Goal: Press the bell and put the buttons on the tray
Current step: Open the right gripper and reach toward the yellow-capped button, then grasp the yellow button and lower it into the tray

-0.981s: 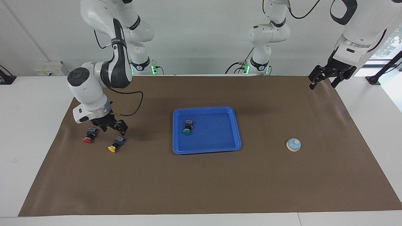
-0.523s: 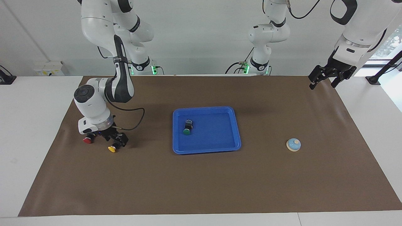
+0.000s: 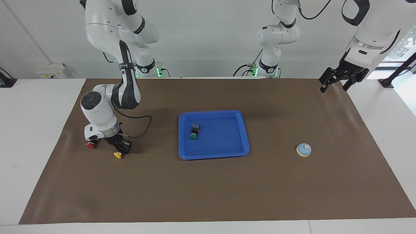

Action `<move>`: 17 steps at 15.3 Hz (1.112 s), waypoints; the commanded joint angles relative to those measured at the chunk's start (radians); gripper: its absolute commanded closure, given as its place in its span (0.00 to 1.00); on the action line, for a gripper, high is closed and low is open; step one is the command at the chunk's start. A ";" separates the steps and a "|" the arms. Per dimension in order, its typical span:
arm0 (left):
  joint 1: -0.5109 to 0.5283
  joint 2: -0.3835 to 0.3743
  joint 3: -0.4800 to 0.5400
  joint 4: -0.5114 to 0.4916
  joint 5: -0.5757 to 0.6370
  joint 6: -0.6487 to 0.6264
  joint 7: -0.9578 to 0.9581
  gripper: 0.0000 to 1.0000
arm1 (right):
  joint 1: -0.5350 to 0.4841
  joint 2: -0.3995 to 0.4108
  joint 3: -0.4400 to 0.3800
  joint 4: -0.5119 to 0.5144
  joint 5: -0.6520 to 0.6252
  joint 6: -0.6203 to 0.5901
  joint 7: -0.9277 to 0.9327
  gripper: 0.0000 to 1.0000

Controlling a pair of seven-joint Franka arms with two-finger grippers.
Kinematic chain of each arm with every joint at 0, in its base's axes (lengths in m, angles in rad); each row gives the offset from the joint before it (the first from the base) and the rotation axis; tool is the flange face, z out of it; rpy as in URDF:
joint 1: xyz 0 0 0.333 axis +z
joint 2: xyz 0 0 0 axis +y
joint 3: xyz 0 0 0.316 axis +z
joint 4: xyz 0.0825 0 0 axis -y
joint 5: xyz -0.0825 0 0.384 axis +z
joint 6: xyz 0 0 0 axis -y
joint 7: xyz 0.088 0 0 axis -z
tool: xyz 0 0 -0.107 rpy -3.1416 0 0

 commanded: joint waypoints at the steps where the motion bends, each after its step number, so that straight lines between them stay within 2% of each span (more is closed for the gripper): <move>1: -0.008 -0.008 0.006 -0.010 0.014 0.002 0.003 0.00 | -0.005 -0.011 0.011 -0.019 0.007 0.007 0.010 1.00; 3: -0.008 -0.008 0.006 -0.010 0.014 0.002 0.003 0.00 | -0.002 -0.014 0.018 0.013 0.008 -0.034 0.012 1.00; 6: -0.008 -0.008 0.006 -0.010 0.014 0.002 0.003 0.00 | 0.029 -0.014 0.044 0.153 0.015 -0.235 0.021 1.00; 8: -0.008 -0.008 0.006 -0.010 0.014 0.000 0.003 0.00 | 0.085 -0.015 0.045 0.233 0.016 -0.331 0.073 1.00; 11: -0.008 -0.008 0.006 -0.010 0.014 0.002 0.003 0.00 | 0.225 -0.015 0.045 0.324 0.015 -0.454 0.177 1.00; 13: -0.008 -0.008 0.006 -0.010 0.014 0.002 0.003 0.00 | 0.327 -0.014 0.045 0.350 0.016 -0.476 0.191 1.00; 17: -0.008 -0.008 0.006 -0.010 0.014 0.002 0.003 0.00 | 0.507 -0.006 0.045 0.353 0.030 -0.418 0.294 1.00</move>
